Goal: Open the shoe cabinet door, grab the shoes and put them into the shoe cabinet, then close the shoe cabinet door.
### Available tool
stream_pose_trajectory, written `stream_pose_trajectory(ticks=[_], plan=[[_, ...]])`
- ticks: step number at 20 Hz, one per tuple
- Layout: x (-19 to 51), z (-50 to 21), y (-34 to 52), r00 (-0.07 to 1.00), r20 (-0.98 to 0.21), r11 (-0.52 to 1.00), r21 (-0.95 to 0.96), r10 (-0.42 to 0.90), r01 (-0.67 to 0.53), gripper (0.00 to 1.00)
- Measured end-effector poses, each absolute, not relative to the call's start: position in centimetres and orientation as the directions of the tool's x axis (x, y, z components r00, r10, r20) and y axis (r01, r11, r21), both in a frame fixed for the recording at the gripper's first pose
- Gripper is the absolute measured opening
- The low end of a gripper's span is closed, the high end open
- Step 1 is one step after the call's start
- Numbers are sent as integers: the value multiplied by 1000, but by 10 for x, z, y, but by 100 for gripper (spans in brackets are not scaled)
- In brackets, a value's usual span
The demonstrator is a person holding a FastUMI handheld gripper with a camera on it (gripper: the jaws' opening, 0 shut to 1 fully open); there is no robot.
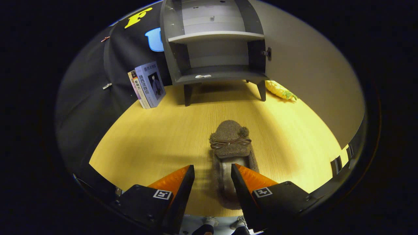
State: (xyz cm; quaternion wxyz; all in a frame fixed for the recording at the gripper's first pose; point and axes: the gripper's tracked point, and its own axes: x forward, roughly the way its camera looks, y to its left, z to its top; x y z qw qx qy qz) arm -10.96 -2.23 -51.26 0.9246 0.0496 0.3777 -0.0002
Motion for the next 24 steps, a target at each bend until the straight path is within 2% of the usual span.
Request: stream_pose_trajectory(ticks=[3, 4, 6, 7, 11, 13, 16, 20, 23, 24], plan=[[-97, -532, -22, 700, -713, 996, 81, 31, 38, 76], [-93, -538, -22, 694, -720, 996, 83, 32, 40, 72], [-88, -545, -23, 686, -727, 996, 76, 23, 47, 57], [-83, -547, -23, 690, -724, 996, 76, 21, 49, 55], [-68, -558, -27, 683, -730, 996, 58, -2, 65, 53], [-61, -561, -34, 684, -729, 997, 31, -30, 77, 46], [-59, -562, -32, 675, -738, 997, 35, -23, 71, 28], [-57, -562, -29, 665, -747, 998, 45, -2, 54, 28], [-56, -561, -30, 658, -753, 1000, -5, -18, 21, 5], [-56, -564, -28, 654, -756, 1000, -14, -19, 13, 5]])
